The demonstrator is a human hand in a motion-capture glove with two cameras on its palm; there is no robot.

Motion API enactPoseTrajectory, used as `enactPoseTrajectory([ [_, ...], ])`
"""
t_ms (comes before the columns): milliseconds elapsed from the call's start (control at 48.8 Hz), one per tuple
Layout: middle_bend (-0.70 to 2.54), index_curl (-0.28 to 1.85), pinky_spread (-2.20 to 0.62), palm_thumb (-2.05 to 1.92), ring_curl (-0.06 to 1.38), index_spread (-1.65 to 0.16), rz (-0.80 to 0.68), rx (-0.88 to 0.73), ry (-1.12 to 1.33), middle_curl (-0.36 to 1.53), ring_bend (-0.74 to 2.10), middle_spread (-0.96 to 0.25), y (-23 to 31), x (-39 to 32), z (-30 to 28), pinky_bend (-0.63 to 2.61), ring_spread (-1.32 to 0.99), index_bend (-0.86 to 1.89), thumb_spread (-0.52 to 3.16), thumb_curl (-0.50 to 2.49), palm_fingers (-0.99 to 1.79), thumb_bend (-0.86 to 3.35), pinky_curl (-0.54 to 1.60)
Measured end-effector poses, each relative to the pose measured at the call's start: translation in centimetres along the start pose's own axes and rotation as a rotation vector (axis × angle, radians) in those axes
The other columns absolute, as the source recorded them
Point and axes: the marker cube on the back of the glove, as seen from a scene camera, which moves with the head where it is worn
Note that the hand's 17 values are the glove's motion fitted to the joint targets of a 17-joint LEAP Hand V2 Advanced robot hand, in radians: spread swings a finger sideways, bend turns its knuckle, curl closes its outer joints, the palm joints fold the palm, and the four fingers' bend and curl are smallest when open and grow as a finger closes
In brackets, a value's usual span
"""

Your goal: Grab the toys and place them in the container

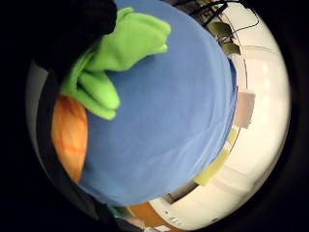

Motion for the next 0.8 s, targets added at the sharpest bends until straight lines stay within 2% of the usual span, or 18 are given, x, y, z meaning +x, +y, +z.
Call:
enactPoseTrajectory([
  [328,0.15,0.51,-0.12,0.02,0.28,-0.37,0.013,0.067,-0.03,0.33,0.33,-0.17,2.1,1.0,-0.1,0.62,-0.3,0.67,1.05,0.22,0.29,-0.01,0.3],
  [410,0.23,0.55,-0.15,0.11,0.3,-0.36,0.019,0.113,-0.02,0.35,0.4,-0.19,2.4,0.7,-0.5,0.52,-0.36,0.76,1.11,0.25,0.45,0.03,0.27],
  [492,0.34,0.56,-0.2,0.22,0.31,-0.34,0.021,0.168,0.02,0.38,0.5,-0.23,2.4,0.2,-1.2,0.46,-0.42,0.75,1.17,0.28,0.64,0.09,0.26],
  [513,0.4,0.56,-0.22,0.28,0.33,-0.34,0.022,0.177,0.035,0.4,0.56,-0.26,2.4,0.1,-1.4,0.49,-0.44,0.71,1.19,0.3,0.78,0.12,0.26],
  [574,0.46,0.55,-0.28,0.41,0.34,-0.33,0.024,0.191,0.086,0.42,0.63,-0.3,2.3,-0.3,-1.9,0.56,-0.47,0.61,1.18,0.35,0.93,0.18,0.28],
  [697,0.54,0.58,-0.38,0.54,0.38,-0.32,0.027,0.15,0.107,0.46,0.71,-0.36,2.3,-0.6,-2.7,0.69,-0.5,0.48,1.05,0.44,1.07,0.21,0.33],
  [800,0.64,0.63,-0.43,0.61,0.45,-0.32,0.031,0.108,0.087,0.51,0.89,-0.38,2.6,-0.8,-3.4,0.66,-0.48,0.44,0.94,0.51,1.22,0.22,0.34],
])
